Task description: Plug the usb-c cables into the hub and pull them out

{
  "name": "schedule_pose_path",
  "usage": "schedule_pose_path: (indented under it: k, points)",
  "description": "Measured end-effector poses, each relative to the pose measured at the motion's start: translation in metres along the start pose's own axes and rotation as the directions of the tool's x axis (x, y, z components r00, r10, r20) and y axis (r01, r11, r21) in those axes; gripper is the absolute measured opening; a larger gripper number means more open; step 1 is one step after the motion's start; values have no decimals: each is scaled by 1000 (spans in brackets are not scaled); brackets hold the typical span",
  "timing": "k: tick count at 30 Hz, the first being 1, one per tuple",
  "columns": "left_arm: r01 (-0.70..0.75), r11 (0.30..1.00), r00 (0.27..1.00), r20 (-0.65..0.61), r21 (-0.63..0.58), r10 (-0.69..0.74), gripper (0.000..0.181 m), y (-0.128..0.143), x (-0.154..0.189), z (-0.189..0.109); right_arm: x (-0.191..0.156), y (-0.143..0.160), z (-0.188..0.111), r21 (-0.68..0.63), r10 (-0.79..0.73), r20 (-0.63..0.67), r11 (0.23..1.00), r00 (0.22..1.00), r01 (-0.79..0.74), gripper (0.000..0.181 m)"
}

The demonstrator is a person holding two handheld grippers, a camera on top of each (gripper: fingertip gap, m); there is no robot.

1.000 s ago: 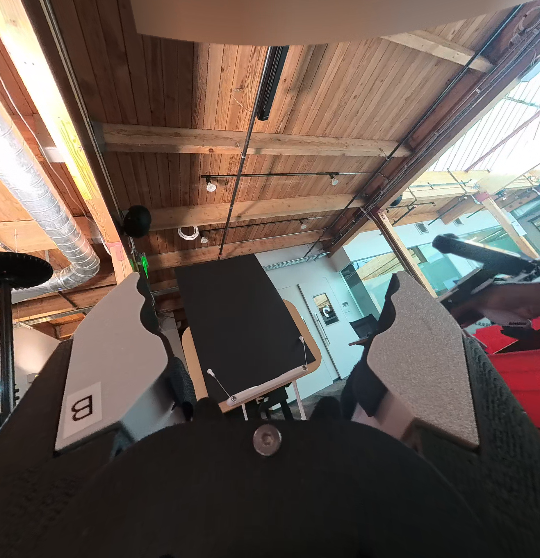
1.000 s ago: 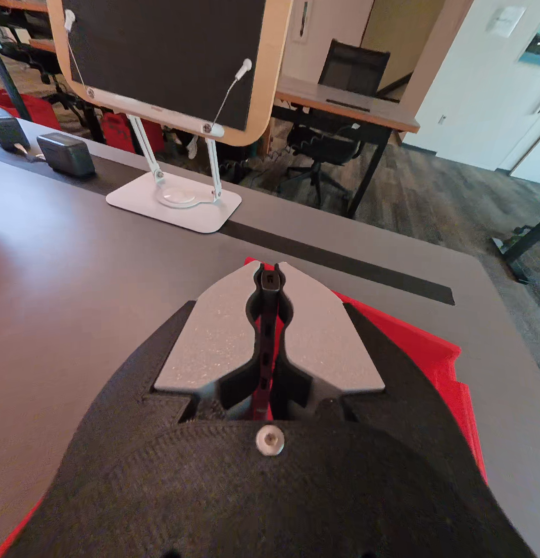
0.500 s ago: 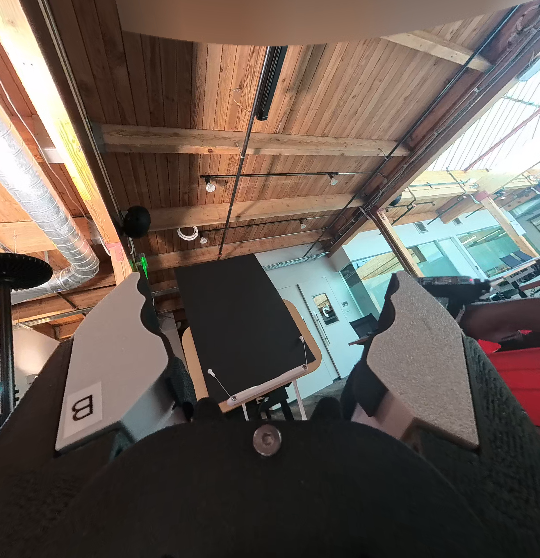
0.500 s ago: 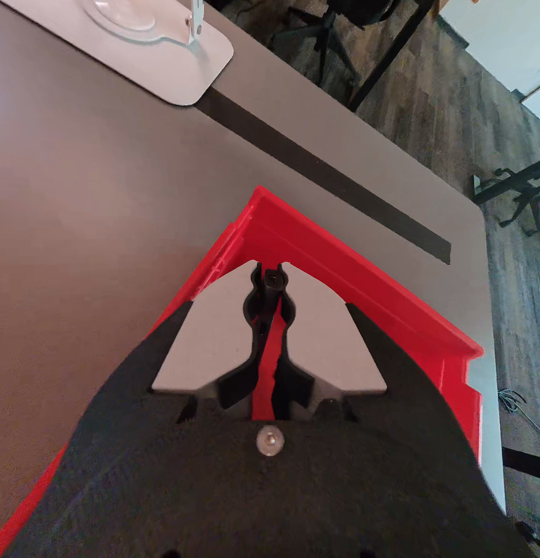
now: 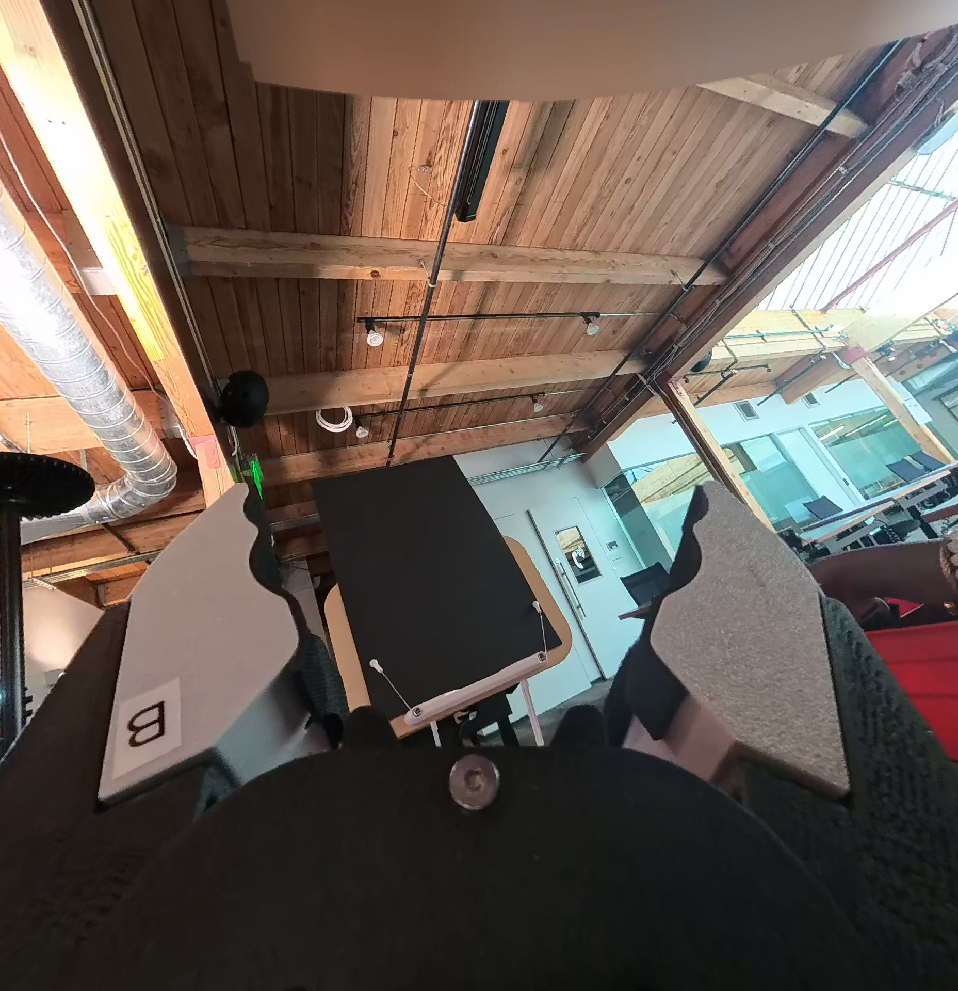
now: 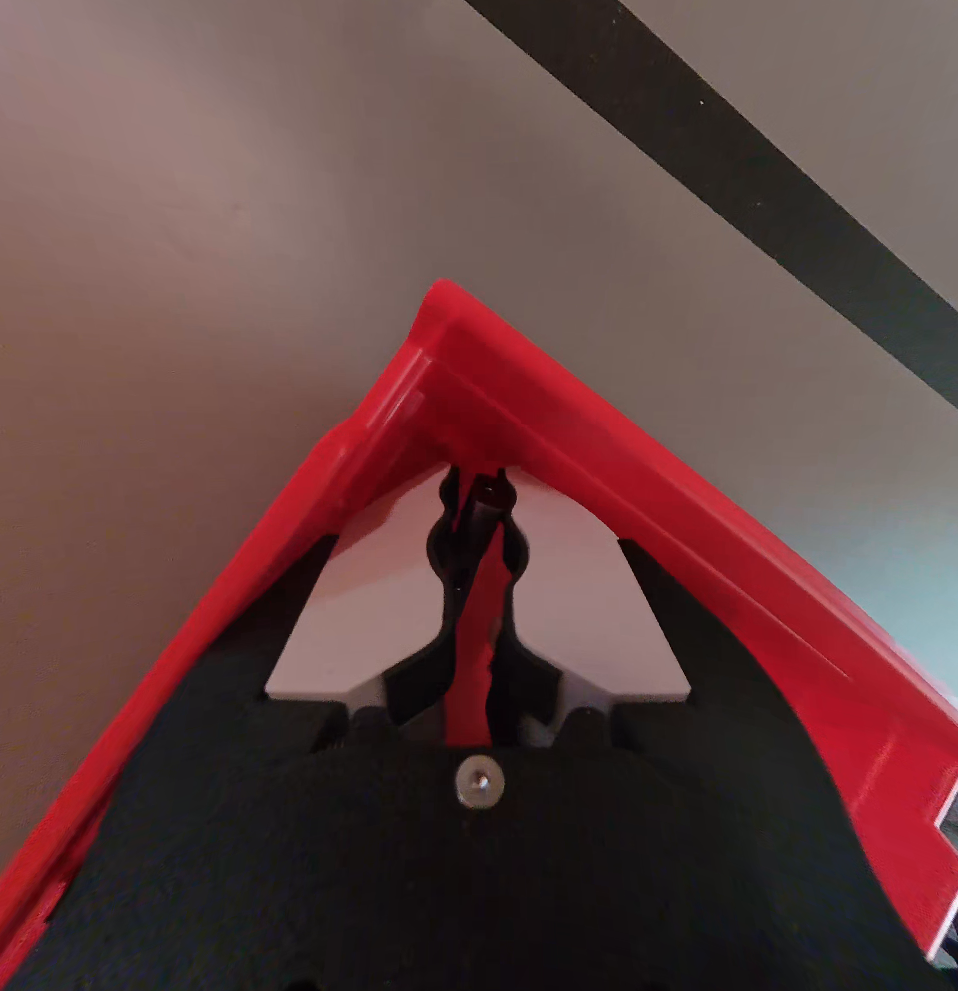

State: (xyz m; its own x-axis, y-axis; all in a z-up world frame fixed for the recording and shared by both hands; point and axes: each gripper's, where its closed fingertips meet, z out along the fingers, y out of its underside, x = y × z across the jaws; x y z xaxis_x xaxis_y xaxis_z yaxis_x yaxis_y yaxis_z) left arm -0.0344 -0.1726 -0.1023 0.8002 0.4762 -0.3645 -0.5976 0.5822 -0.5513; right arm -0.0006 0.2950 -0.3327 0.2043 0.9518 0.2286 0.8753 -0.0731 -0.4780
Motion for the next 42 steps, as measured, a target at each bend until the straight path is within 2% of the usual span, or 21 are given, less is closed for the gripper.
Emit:
schedule_pose_path:
  k: [1,7,14,19,23,26,28,29,30,32,33,34,35,36,37,39,42]
  points:
    - [0,1000,1000,2,1,0,140,0,0,0,-1,0,0,7,1,5,1000,1000,-1,13]
    - [9,1000,1000,-3,8,-9,140,0,1,0,-4,7,5,-8,7,38,1000,999,-7,24]
    - [2,1000,1000,-3,3,-2,140,0,0,0,2,1,-4,38,-28,-35,999,999,29,22]
    - [20,1000,1000,-7,7,-19,140,0,0,0,15,-22,-41,217,-1,-153,975,988,34,24]
    - [26,1000,999,-46,-8,-27,139,1,5,1,21,-45,-98,447,71,-221,894,973,36,24]
    - [-22,997,997,-69,-73,17,122,4,4,0,12,-60,-163,675,147,-246,735,958,60,30]
    - [-85,987,995,-65,-138,76,110,9,-4,-3,-5,-64,-213,814,169,-267,567,949,128,40]
    - [-112,980,993,-62,-166,103,108,11,-8,-5,-16,-62,-239,871,185,-269,465,945,158,51]
    - [-134,973,990,-61,-189,124,108,12,-13,-7,-27,-57,-262,917,215,-258,363,942,168,53]
    - [-170,957,985,-63,-233,160,107,13,-23,-11,-56,-41,-304,981,258,-169,136,951,137,71]
    - [-194,946,981,-57,-258,185,106,13,-31,-14,-73,-30,-324,995,259,-96,-12,961,103,80]
    - [-217,935,976,-42,-282,214,105,11,-39,-17,-92,-17,-342,985,233,-27,-160,972,66,82]
    - [-234,924,971,-22,-302,239,104,9,-48,-20,-110,-4,-354,962,199,42,-274,979,15,86]
    - [-243,917,967,-7,-317,254,103,6,-57,-23,-126,7,-359,937,163,105,-348,981,-42,93]
    - [-244,911,966,1,-331,259,101,4,-63,-26,-139,15,-358,919,135,151,-385,979,-88,101]
    - [-229,900,969,1,-371,247,99,2,-73,-32,-163,26,-343,911,122,162,-401,979,-100,104]
    - [-178,842,975,23,-510,221,99,17,-92,-46,-200,32,-302,936,128,66,-352,990,-17,104]
